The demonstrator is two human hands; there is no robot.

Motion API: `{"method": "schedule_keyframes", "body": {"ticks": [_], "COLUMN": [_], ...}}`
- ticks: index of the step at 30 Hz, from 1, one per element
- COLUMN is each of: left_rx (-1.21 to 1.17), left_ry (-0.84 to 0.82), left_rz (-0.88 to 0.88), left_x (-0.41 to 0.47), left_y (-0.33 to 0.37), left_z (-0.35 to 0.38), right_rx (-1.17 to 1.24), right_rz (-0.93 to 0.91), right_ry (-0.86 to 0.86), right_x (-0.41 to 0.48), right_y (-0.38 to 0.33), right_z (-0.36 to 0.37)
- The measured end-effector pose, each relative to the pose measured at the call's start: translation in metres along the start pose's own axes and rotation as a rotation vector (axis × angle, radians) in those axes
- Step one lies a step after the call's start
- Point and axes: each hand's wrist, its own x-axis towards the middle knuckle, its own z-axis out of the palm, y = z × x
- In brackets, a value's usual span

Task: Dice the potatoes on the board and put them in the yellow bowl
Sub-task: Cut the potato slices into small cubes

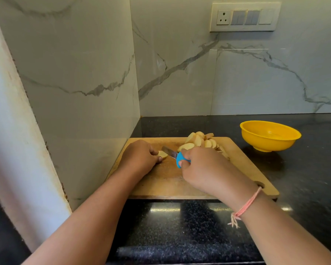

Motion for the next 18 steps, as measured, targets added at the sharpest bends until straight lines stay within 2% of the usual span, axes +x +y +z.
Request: {"method": "schedule_keyframes", "body": {"ticks": [11, 18], "left_rx": [0.038, 0.063], "left_ry": [0.021, 0.029], "left_rz": [-0.025, -0.029], "left_x": [0.001, 0.001], "left_y": [0.004, 0.005], "left_z": [0.003, 0.003], "right_rx": [-0.043, -0.092], "right_rz": [-0.056, -0.082], "right_ry": [-0.074, -0.03], "right_x": [-0.005, -0.033], "right_y": [-0.012, -0.001], "right_z": [-0.013, -0.011]}}
